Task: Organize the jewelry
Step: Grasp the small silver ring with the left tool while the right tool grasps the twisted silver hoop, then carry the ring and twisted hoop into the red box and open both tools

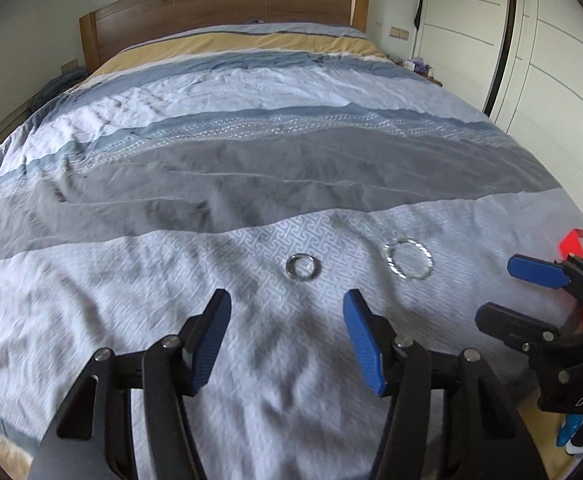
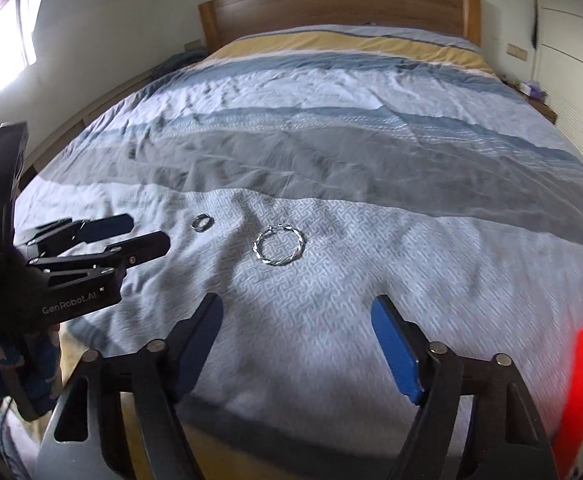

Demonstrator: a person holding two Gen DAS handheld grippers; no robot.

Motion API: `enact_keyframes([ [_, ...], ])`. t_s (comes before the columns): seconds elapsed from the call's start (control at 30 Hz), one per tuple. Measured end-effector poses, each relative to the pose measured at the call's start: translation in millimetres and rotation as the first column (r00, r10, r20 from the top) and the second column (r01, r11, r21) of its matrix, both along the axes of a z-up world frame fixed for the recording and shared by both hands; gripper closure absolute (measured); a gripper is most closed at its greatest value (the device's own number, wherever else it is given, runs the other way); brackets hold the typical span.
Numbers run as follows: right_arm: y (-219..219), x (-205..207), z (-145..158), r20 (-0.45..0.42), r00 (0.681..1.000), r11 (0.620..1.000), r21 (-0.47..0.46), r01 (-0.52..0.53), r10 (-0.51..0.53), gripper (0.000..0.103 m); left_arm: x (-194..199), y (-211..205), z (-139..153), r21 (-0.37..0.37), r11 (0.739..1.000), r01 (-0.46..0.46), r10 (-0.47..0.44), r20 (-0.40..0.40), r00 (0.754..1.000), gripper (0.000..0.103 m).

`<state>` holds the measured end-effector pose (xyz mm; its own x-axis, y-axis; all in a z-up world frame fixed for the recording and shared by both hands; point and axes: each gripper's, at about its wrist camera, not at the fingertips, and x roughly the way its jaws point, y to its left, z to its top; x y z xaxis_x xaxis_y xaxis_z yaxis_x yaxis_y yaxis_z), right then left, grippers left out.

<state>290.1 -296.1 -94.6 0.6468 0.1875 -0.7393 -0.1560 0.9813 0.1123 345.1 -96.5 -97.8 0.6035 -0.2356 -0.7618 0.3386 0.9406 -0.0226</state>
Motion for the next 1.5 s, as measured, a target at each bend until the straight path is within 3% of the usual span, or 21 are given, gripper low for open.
enact_keyframes([
  [0.1,3,23,-13,-0.008,0.998,0.998,-0.001,-0.059,0.059,0.030,14,-5,-14,0.016,1.000,0.020,-0.020,-0.014,1.000,0.059],
  [0.33,13,60,-32,-0.035,0.989,0.989,-0.041,-0.144,0.143,0.036,32,-10,-32,0.005,0.999,0.053,-0.053,-0.033,0.998,0.068],
  [0.5,19,71,-40,-0.041,0.986,0.985,-0.050,-0.165,0.163,0.052,34,-15,-37,0.008,0.997,0.078,-0.078,-0.037,0.996,0.082],
  [0.57,18,70,-43,-0.036,0.986,0.985,-0.048,-0.165,0.163,0.063,34,-17,-37,0.009,0.996,0.086,-0.086,-0.035,0.996,0.084],
  [0.73,13,64,-38,-0.009,0.990,0.989,-0.020,-0.143,0.143,0.064,28,-17,-32,0.012,0.996,0.090,-0.090,-0.018,0.996,0.084],
  [0.87,2,49,-25,0.021,0.994,0.994,0.027,-0.107,0.106,0.065,15,-22,-22,0.036,0.994,0.102,-0.102,0.006,0.995,0.084],
  [1.13,-35,-9,24,0.079,0.997,0.998,0.068,-0.010,0.004,0.065,-18,-54,23,-0.033,0.987,0.158,-0.157,0.039,0.987,0.084],
  [1.3,-82,-62,57,0.108,0.992,0.997,0.029,0.067,-0.070,0.065,-49,-111,52,-0.088,0.962,0.258,-0.253,0.065,0.965,0.084],
  [1.5,-166,-114,65,0.085,0.975,0.978,-0.027,0.207,-0.204,0.065,-86,-197,67,-0.145,0.916,0.374,-0.368,0.062,0.928,0.084],
])
